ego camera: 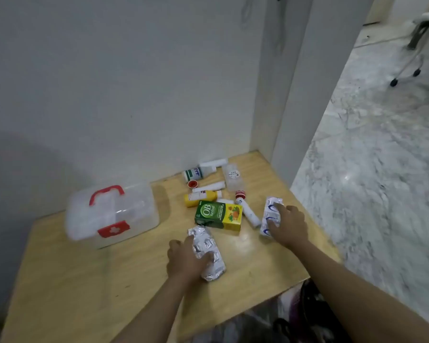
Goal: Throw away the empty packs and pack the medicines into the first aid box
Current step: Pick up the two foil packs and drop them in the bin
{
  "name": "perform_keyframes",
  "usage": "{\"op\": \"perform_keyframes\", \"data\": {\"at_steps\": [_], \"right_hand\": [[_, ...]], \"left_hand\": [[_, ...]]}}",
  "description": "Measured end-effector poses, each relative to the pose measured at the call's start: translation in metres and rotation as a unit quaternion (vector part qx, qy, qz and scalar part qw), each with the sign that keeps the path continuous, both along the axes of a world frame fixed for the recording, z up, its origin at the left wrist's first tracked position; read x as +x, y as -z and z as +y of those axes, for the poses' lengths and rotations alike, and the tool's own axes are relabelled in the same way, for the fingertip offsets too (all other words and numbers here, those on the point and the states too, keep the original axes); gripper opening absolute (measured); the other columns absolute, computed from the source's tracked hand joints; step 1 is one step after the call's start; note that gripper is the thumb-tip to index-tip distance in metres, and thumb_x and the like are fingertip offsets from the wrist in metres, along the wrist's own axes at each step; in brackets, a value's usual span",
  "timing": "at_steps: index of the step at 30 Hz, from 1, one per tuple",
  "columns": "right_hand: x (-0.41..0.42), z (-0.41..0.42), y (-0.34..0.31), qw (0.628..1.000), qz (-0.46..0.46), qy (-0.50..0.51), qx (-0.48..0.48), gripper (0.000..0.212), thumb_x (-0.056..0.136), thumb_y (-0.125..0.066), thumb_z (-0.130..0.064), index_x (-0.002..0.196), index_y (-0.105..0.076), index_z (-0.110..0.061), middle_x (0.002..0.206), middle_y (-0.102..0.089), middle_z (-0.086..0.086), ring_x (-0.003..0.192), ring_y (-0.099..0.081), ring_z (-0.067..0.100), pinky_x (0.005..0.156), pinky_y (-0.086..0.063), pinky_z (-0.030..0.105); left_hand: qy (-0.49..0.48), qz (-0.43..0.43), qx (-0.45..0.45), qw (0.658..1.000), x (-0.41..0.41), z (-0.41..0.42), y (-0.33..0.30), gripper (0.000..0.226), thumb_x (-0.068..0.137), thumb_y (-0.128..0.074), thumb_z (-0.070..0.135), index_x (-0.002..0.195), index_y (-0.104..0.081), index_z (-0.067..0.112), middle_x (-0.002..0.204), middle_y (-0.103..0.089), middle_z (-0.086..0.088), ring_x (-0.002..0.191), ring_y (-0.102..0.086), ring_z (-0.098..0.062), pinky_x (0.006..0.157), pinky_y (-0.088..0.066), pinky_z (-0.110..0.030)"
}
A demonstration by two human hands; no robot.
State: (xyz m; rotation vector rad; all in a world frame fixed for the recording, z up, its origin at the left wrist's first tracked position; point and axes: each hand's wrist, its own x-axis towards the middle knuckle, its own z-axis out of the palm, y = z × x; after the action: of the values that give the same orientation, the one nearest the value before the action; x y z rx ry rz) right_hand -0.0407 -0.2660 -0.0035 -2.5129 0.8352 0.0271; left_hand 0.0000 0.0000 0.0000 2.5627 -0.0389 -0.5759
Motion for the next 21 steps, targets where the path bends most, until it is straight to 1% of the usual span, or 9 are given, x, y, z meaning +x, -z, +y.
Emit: {"op": "perform_keyframes", "data": {"at_steps": [3,6,8,10,13,15,16,18,21], "right_hand": [[0.000,0.002,0.007,0.999,0.032,0.005,-0.002,0.063,0.080,-0.061,-0.043,0.138,-0.039,-0.030,0.141,-0.039,0.011,0.122,-0.039,0.037,0.097,-0.038,0.043],[-0.003,0.005,0.018,1.000,0.028,0.010,-0.002,0.067,0.077,-0.060,-0.046,0.139,-0.039,-0.033,0.147,-0.033,0.012,0.123,-0.037,0.039,0.101,-0.034,0.043],[-0.003,0.005,0.023,0.999,0.024,0.027,0.006,0.063,0.079,-0.063,-0.043,0.138,-0.041,-0.034,0.149,-0.030,0.010,0.125,-0.034,0.039,0.103,-0.030,0.045],[-0.005,0.008,0.025,0.999,0.011,0.045,0.018,0.060,0.078,-0.067,-0.038,0.134,-0.046,-0.032,0.146,-0.034,0.009,0.124,-0.034,0.038,0.103,-0.029,0.047],[-0.007,0.009,0.026,0.996,-0.040,0.069,0.041,0.060,0.071,-0.075,-0.031,0.127,-0.055,-0.024,0.135,-0.043,0.010,0.117,-0.041,0.038,0.099,-0.033,0.047],[-0.009,0.007,0.025,0.992,-0.074,0.072,0.066,0.064,0.067,-0.077,-0.026,0.127,-0.054,-0.019,0.130,-0.044,0.011,0.111,-0.049,0.037,0.092,-0.040,0.045],[-0.009,0.006,0.024,0.990,-0.093,0.064,0.085,0.067,0.067,-0.078,-0.022,0.129,-0.052,-0.015,0.128,-0.042,0.012,0.109,-0.052,0.034,0.087,-0.043,0.041],[-0.010,0.004,0.020,0.984,-0.123,0.051,0.119,0.071,0.067,-0.078,-0.015,0.131,-0.048,-0.010,0.125,-0.041,0.013,0.107,-0.053,0.030,0.078,-0.044,0.033],[-0.010,0.001,0.013,0.980,-0.142,0.056,0.125,0.072,0.067,-0.077,-0.012,0.132,-0.046,-0.008,0.124,-0.042,0.012,0.105,-0.053,0.027,0.074,-0.042,0.029]], "left_hand": [[-0.011,-0.023,0.014,1.000,-0.004,-0.008,0.006,0.073,0.072,-0.066,0.054,0.137,-0.041,0.030,0.134,-0.028,-0.009,0.127,-0.032,-0.030,0.094,-0.039,-0.037],[-0.031,-0.033,-0.023,0.999,-0.007,-0.015,0.012,0.069,0.073,-0.071,0.042,0.135,-0.046,0.027,0.132,-0.030,-0.009,0.121,-0.041,-0.030,0.094,-0.041,-0.037],[-0.058,-0.028,-0.062,0.996,-0.007,-0.019,0.014,0.068,0.071,-0.075,0.032,0.133,-0.050,0.023,0.128,-0.032,-0.010,0.114,-0.047,-0.030,0.094,-0.042,-0.036],[-0.088,-0.018,-0.095,0.991,-0.006,-0.020,0.013,0.068,0.068,-0.079,0.025,0.131,-0.053,0.021,0.124,-0.035,-0.010,0.108,-0.052,-0.028,0.092,-0.041,-0.031],[-0.095,-0.014,-0.115,0.989,-0.003,-0.019,0.013,0.068,0.065,-0.080,0.021,0.129,-0.055,0.019,0.123,-0.047,-0.014,0.108,-0.055,-0.029,0.089,-0.041,-0.029],[-0.099,-0.015,-0.129,0.987,-0.003,-0.014,0.014,0.065,0.066,-0.079,0.022,0.127,-0.057,0.017,0.125,-0.056,-0.014,0.111,-0.057,-0.029,0.088,-0.043,-0.030],[-0.102,-0.019,-0.139,0.985,-0.004,-0.012,0.014,0.063,0.067,-0.079,0.023,0.126,-0.058,0.016,0.124,-0.058,-0.011,0.110,-0.057,-0.028,0.088,-0.044,-0.030],[-0.100,-0.034,-0.154,0.982,-0.006,-0.008,0.011,0.058,0.070,-0.078,0.024,0.124,-0.059,0.017,0.121,-0.060,-0.009,0.106,-0.058,-0.024,0.087,-0.044,-0.030],[-0.095,-0.082,-0.182,0.975,-0.009,-0.002,-0.004,0.055,0.073,-0.076,0.021,0.125,-0.058,0.016,0.114,-0.060,-0.003,0.091,-0.057,-0.015,0.077,-0.041,-0.025]]}}
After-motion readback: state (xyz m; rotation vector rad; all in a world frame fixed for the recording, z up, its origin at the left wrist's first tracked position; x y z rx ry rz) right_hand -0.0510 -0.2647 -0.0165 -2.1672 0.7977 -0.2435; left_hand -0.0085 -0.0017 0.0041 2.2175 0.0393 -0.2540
